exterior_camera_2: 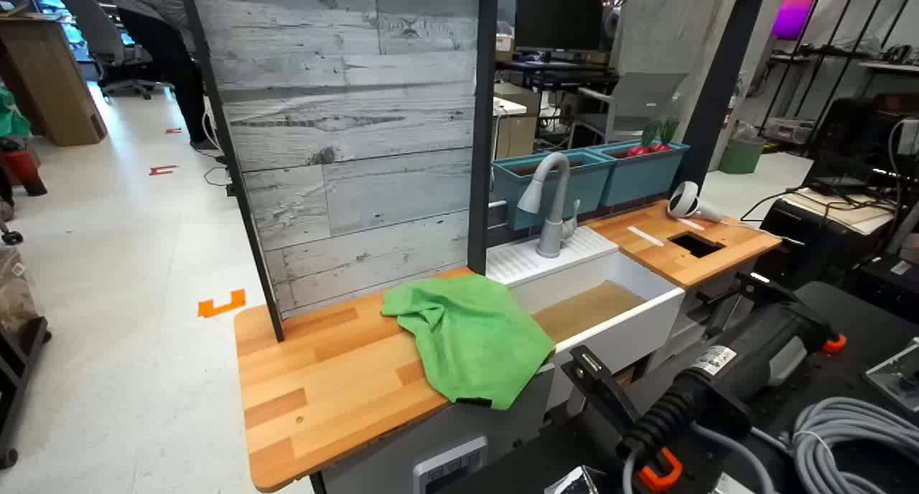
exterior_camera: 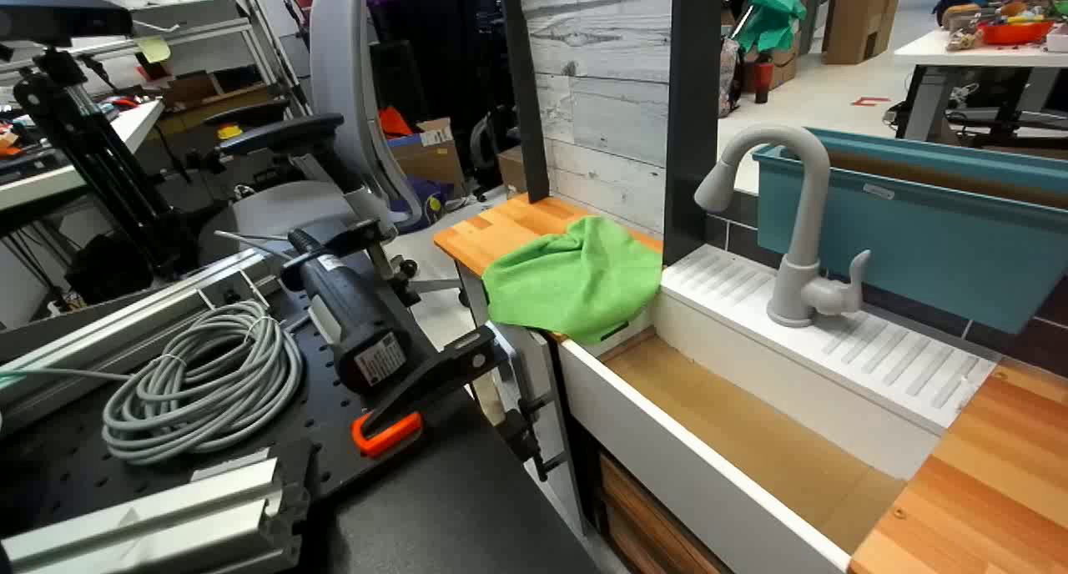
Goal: Turn the faucet to the right
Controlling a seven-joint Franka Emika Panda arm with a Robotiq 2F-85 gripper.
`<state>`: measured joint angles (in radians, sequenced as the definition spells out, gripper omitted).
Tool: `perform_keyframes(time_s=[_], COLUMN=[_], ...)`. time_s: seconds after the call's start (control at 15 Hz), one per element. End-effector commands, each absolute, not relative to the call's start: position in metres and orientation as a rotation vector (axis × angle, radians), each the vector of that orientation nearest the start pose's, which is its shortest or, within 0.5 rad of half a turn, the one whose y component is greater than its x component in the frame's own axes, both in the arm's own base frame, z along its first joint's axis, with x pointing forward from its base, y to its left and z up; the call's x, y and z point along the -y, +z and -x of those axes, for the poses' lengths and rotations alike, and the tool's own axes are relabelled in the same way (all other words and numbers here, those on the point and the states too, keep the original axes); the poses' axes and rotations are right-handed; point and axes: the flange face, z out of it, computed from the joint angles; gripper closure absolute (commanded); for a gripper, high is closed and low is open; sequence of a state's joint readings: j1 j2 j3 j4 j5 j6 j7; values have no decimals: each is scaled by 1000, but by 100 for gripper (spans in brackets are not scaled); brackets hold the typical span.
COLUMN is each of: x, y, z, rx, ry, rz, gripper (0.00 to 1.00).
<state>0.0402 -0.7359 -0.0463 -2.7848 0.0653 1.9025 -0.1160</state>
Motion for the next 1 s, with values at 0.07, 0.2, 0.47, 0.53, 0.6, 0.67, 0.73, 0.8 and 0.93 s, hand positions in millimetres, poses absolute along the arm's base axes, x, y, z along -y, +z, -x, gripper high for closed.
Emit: perform_keyframes(time_s=[0.07, 0.2, 0.47, 0.53, 0.6, 0.67, 0.73, 0.8, 0.93], x=[-4, -4, -4, -4, -4, -4, -4, -4, -5], y=[401, 401, 401, 401, 401, 401, 401, 401, 398], z=[-300, -300, -300, -300, -300, -300, -300, -300, -311], rx=[149, 149, 149, 149, 149, 149, 149, 149, 95], ry=[217, 217, 217, 217, 217, 217, 217, 217, 139], rz=[3031, 3031, 3031, 3031, 3031, 3031, 3031, 3031, 3019], gripper=[0, 0, 0, 0, 0, 0, 0, 0, 0])
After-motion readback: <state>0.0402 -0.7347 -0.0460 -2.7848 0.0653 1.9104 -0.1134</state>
